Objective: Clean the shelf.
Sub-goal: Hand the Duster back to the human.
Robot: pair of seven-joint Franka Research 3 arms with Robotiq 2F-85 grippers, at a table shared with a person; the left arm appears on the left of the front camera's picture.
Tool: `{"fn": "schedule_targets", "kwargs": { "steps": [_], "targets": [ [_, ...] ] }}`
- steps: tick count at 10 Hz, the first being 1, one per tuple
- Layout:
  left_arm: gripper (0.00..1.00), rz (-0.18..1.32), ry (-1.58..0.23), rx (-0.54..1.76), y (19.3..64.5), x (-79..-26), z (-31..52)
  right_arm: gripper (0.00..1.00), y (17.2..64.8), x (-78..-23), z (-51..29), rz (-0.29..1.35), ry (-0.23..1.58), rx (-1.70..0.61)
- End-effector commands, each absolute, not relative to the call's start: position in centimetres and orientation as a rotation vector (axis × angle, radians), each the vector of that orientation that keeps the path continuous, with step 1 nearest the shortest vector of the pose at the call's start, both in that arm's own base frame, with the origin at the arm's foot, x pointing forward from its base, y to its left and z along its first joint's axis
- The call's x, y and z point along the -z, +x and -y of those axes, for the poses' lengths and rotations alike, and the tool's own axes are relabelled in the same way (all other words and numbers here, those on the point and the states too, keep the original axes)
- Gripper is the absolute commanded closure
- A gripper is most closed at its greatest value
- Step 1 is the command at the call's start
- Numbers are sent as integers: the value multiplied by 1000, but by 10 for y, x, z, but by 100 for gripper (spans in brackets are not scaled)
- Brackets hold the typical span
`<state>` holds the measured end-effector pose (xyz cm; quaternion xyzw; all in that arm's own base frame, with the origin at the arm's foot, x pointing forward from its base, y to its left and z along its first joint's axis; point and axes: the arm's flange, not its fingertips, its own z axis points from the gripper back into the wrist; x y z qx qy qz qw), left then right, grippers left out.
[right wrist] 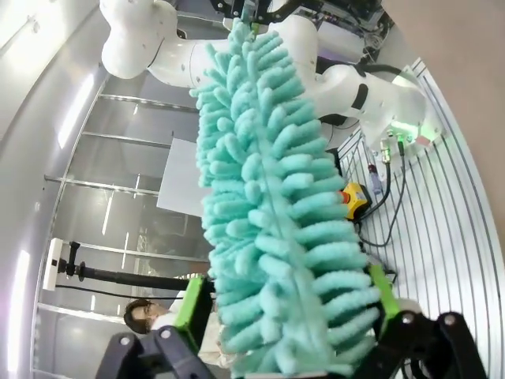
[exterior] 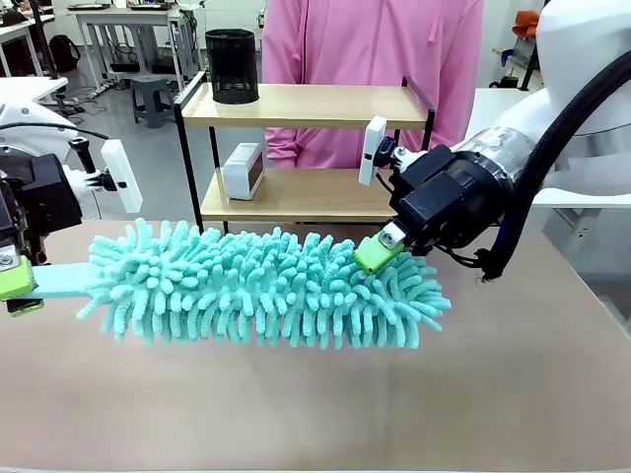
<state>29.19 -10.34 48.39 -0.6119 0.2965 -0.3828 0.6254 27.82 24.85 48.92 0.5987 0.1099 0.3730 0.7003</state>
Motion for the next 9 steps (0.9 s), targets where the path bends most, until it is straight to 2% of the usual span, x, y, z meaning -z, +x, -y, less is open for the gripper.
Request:
{"fn": "schedule_targets", "kwargs": {
  "steps": [1, 2, 3, 4, 5, 9],
  "targets": [
    [88, -664, -1434, 879, 295, -488, 102, 56, 278, -489, -254, -273, 1347, -850],
    [88, -660, -1435, 876, 296, -489, 102, 56, 278, -490, -253, -279, 1353, -853],
    [88, -656, -1438, 874, 297, -489, 103, 100, 278, -491, -253, -279, 1361, -852],
    [88, -655, -1439, 875, 297, -489, 103, 61, 278, -490, -253, -277, 1358, -848],
    [88, -663, -1435, 876, 297, -488, 103, 100, 278, -490, -253, -272, 1362, -842],
    [88, -663, -1428, 865, 298, -487, 104, 100, 280, -489, -251, -277, 1363, -837]
  ]
}}
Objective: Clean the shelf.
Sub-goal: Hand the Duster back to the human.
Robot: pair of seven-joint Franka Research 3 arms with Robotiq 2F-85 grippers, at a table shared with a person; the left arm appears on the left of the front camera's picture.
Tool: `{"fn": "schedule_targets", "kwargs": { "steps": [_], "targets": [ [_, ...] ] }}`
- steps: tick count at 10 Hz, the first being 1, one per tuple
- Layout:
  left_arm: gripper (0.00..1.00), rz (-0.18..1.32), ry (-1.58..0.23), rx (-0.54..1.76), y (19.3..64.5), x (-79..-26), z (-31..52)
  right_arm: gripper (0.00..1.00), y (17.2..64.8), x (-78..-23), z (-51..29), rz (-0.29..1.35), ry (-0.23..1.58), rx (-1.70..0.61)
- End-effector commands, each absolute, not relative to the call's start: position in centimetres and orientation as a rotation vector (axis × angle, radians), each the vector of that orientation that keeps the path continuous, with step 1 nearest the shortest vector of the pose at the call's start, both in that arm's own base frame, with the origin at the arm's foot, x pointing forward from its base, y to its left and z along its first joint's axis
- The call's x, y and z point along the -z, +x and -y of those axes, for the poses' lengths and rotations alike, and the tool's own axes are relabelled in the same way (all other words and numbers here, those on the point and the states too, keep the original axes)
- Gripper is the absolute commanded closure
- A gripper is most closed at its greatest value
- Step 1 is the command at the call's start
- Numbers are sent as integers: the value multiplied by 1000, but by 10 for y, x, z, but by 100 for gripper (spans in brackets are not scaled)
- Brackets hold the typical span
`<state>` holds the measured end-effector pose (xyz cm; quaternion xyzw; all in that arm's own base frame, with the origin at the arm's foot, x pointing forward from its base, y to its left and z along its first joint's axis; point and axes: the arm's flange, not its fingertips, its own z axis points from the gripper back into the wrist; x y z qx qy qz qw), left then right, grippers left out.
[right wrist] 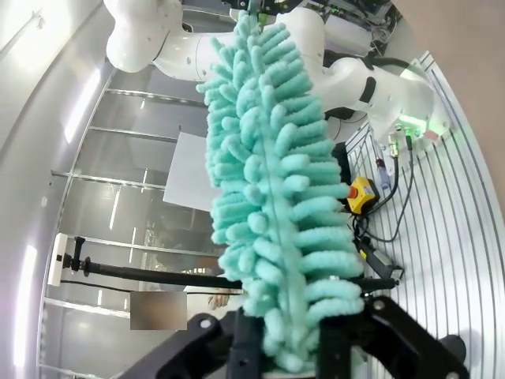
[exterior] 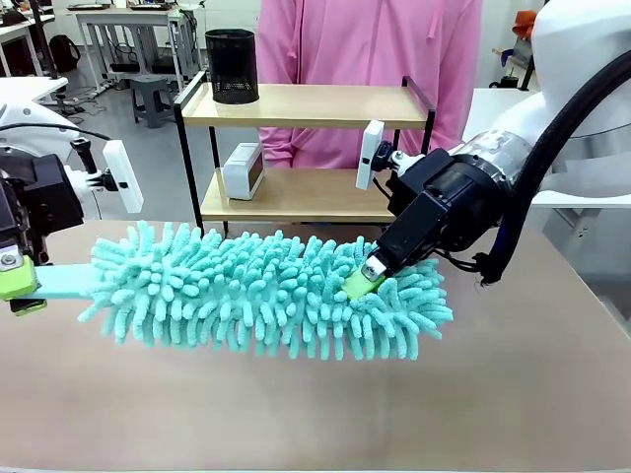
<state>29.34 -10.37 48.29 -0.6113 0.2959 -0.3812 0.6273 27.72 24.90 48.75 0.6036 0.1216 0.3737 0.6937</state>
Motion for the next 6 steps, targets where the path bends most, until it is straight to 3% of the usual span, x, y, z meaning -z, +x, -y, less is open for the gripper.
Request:
{"fn": "schedule_targets", "kwargs": {
  "steps": [1, 5, 6],
  "targets": [
    [88, -656, -1424, 865, 299, -487, 104, 100, 279, -489, -251, -280, 1365, -836],
    [88, -646, -1417, 863, 300, -487, 103, 100, 279, -489, -250, -308, 1378, -836],
    [31, -642, -1420, 871, 300, -488, 103, 100, 279, -489, -249, -305, 1375, -834]
  ]
}}
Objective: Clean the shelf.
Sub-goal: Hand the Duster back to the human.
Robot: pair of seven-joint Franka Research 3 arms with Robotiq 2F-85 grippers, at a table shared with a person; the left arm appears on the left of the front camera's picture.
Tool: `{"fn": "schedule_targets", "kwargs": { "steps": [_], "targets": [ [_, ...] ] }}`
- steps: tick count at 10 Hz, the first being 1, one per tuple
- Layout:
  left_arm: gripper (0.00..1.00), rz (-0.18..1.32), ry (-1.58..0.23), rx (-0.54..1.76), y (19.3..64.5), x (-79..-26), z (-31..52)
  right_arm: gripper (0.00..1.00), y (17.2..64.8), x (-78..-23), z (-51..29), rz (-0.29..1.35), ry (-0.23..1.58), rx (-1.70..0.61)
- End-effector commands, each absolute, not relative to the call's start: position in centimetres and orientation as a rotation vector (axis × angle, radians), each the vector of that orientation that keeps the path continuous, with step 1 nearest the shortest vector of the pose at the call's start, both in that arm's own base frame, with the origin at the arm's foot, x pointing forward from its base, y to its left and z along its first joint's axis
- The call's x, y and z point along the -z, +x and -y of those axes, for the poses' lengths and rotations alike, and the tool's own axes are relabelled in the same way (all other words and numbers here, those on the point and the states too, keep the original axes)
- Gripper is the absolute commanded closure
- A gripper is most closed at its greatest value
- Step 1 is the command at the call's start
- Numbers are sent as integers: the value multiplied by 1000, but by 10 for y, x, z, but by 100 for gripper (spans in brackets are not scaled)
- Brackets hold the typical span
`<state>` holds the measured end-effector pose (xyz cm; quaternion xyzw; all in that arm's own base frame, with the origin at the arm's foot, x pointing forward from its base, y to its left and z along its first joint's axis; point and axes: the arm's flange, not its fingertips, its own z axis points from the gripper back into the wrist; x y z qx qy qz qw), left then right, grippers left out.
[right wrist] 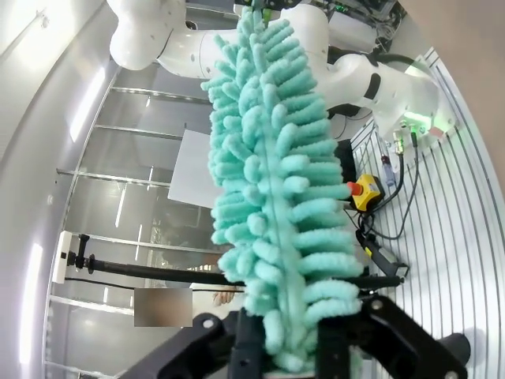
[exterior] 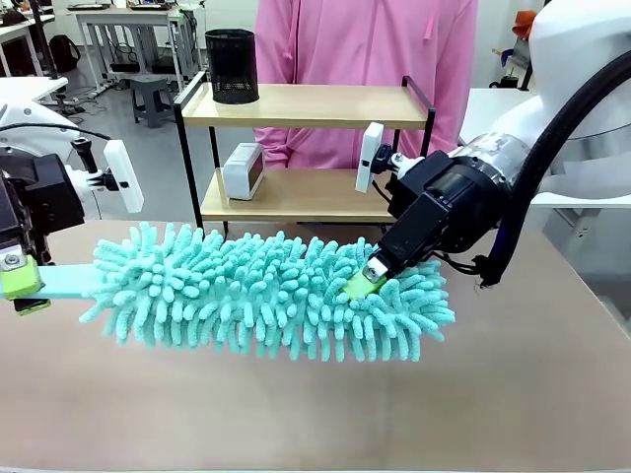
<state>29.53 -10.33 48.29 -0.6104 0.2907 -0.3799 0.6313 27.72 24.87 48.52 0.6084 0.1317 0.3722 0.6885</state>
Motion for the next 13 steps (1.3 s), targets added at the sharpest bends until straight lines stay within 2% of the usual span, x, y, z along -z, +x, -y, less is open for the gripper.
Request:
{"fn": "schedule_targets", "kwargs": {
  "steps": [1, 2, 3, 4, 7, 9, 11, 12, 13],
  "targets": [
    [31, -636, -1409, 874, 301, -490, 102, 100, 280, -490, -248, -300, 1376, -830],
    [0, -629, -1412, 877, 301, -491, 102, 100, 280, -490, -247, -298, 1375, -829],
    [26, -615, -1418, 875, 303, -493, 101, 100, 281, -490, -246, -296, 1374, -825],
    [0, -585, -1426, 865, 305, -495, 96, 100, 282, -489, -244, -300, 1374, -820],
    [0, -366, -1410, 716, 321, -500, 51, 100, 287, -492, -227, -302, 1392, -791],
    [0, -226, -1426, 578, 334, -499, 9, 100, 295, -505, -197, -245, 1436, -749],
    [0, 26, -1456, 397, 345, -498, -38, 100, 297, -538, -129, -68, 1499, -690],
    [0, 147, -1536, 351, 348, -499, -52, 100, 292, -553, -89, 56, 1537, -644],
    [0, 277, -1532, 273, 353, -495, -59, 100, 286, -566, -49, 216, 1557, -567]
  ]
}}
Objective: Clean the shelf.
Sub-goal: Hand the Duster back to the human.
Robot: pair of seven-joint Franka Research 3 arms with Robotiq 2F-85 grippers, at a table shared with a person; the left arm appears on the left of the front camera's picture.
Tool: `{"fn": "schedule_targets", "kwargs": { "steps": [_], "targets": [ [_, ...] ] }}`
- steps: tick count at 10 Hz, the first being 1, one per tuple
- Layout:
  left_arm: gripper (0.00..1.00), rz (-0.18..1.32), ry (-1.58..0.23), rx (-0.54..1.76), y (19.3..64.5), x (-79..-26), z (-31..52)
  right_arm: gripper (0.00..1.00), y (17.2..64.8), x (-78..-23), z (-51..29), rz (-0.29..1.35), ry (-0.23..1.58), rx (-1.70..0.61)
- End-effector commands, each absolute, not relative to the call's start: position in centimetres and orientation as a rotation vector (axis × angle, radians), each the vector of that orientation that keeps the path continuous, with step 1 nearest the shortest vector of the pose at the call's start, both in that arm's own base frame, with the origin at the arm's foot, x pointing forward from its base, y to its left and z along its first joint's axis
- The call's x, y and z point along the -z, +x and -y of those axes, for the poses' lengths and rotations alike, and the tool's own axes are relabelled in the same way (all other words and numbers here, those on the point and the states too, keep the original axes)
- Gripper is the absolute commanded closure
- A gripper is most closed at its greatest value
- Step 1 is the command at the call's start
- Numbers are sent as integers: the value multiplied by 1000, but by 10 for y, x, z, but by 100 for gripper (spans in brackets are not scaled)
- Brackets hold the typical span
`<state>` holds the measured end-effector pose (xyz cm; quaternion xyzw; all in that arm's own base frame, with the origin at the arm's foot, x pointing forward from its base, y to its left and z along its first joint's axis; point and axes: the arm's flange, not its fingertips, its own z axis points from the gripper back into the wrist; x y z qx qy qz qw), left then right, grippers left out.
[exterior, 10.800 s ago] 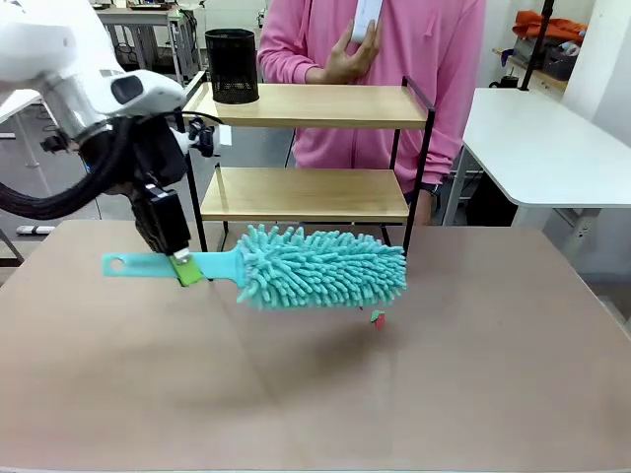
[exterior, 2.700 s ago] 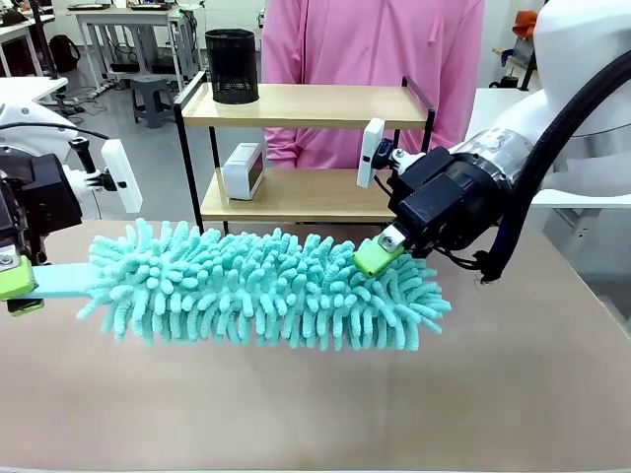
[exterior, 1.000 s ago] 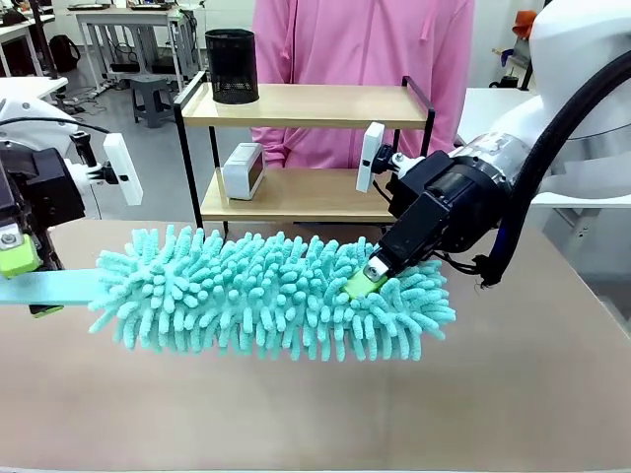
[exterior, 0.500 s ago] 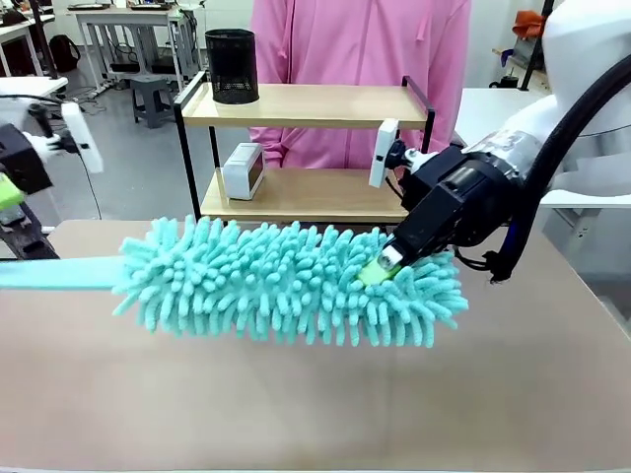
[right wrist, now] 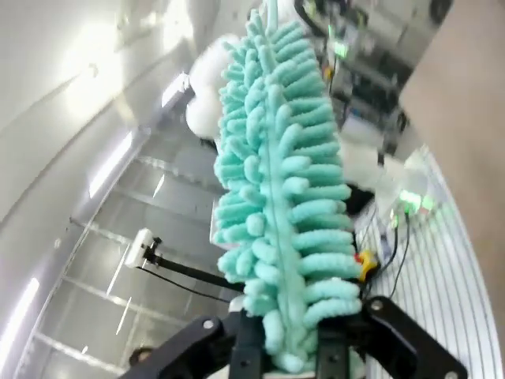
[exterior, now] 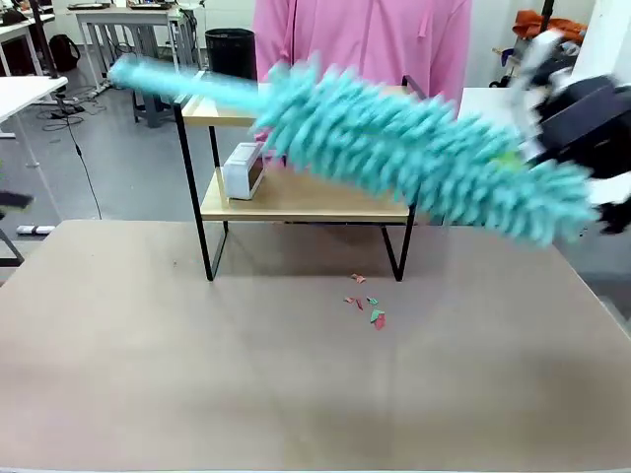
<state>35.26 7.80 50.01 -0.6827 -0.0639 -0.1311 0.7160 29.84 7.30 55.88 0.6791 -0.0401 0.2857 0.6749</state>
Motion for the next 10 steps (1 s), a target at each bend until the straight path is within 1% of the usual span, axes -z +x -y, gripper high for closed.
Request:
{"fn": "schedule_targets", "kwargs": {
  "steps": [1, 2, 3, 4, 5, 6, 7, 8, 10],
  "targets": [
    [0, 315, -1547, 231, 361, -489, -61, 100, 278, -577, -9, 431, 1613, -439],
    [0, 299, -1556, 209, 367, -480, -58, 100, 271, -579, 23, 583, 1675, -307],
    [0, 274, -1565, 197, 372, -473, -53, 100, 266, -573, 47, 673, 1658, -170],
    [0, 278, -1546, 180, 379, -466, -48, 100, 263, -560, 70, 730, 1566, 13],
    [0, 271, -1552, 178, 369, -481, -69, 100, 260, -544, 87, 692, 1507, 148],
    [0, 271, -1552, 178, 369, -481, -69, 100, 255, -528, 100, 608, 1458, 272],
    [0, 271, -1552, 178, 369, -481, -69, 100, 250, -514, 107, 542, 1461, 349],
    [0, 271, -1552, 178, 369, -481, -69, 100, 249, -499, 114, 474, 1427, 460],
    [0, 271, -1552, 178, 369, -481, -69, 100, 252, -483, 115, 375, 1377, 533]
  ]
}}
